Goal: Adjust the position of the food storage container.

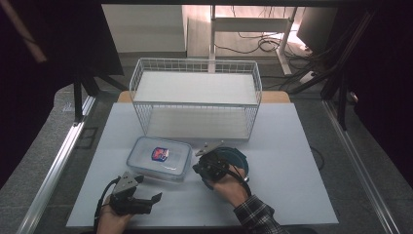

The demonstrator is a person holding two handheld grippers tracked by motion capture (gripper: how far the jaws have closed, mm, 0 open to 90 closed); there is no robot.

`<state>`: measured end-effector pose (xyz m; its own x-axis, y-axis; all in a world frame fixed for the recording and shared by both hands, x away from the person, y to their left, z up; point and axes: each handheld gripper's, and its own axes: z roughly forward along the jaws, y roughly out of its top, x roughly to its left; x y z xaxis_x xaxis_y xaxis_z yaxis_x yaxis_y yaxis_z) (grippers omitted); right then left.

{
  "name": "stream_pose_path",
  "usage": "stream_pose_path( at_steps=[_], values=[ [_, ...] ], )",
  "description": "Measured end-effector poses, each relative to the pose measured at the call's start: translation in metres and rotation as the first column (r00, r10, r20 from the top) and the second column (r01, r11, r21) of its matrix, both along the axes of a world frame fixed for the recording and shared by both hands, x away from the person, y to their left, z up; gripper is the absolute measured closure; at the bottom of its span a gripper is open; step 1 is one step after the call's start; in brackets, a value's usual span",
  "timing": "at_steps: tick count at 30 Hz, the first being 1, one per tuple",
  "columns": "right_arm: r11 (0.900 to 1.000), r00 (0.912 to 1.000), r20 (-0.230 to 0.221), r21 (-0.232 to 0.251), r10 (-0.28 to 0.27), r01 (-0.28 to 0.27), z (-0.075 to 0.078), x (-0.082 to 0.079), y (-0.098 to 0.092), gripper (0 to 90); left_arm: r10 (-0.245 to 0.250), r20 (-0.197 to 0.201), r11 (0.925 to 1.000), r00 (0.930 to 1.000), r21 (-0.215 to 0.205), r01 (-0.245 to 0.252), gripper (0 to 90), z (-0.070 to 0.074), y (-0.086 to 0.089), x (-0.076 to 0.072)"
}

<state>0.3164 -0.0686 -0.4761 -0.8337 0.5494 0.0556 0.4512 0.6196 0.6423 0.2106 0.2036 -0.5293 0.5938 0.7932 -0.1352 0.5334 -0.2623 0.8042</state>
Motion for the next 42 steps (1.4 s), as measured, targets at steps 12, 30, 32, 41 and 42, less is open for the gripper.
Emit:
stream_pose_path(
  at_steps=[12,30,32,41,42],
  values=[
    [0.997,0.9992,0.041,-0.076,0.003,0.001,0.002,-0.004,-0.006,90.0,0.007,0.003,0.9999,1.0000,-0.009,-0.007,7.7,0.001,0.002,-0.001],
    [0.986,0.9866,0.020,-0.039,-0.162,0.163,0.006,0.003,-0.096,90.0,0.012,0.001,0.9999,0.9999,-0.002,-0.012,7.7,0.000,0.001,-0.001],
    [0.980,0.9806,0.026,-0.036,-0.194,0.195,0.006,0.005,-0.108,90.0,0.013,0.000,0.9999,0.9999,-0.004,-0.013,7.7,0.000,0.001,-0.001],
    [0.947,0.9461,0.046,-0.023,-0.321,0.322,0.008,0.013,-0.164,90.0,0.014,-0.003,0.9999,0.9999,-0.002,-0.014,7.7,0.000,0.001,-0.001],
    [0.943,0.9424,0.048,-0.021,-0.331,0.332,0.008,0.014,-0.171,90.0,0.014,-0.004,0.9999,0.9999,-0.002,-0.014,7.6,0.000,0.001,-0.001]
  ],
)
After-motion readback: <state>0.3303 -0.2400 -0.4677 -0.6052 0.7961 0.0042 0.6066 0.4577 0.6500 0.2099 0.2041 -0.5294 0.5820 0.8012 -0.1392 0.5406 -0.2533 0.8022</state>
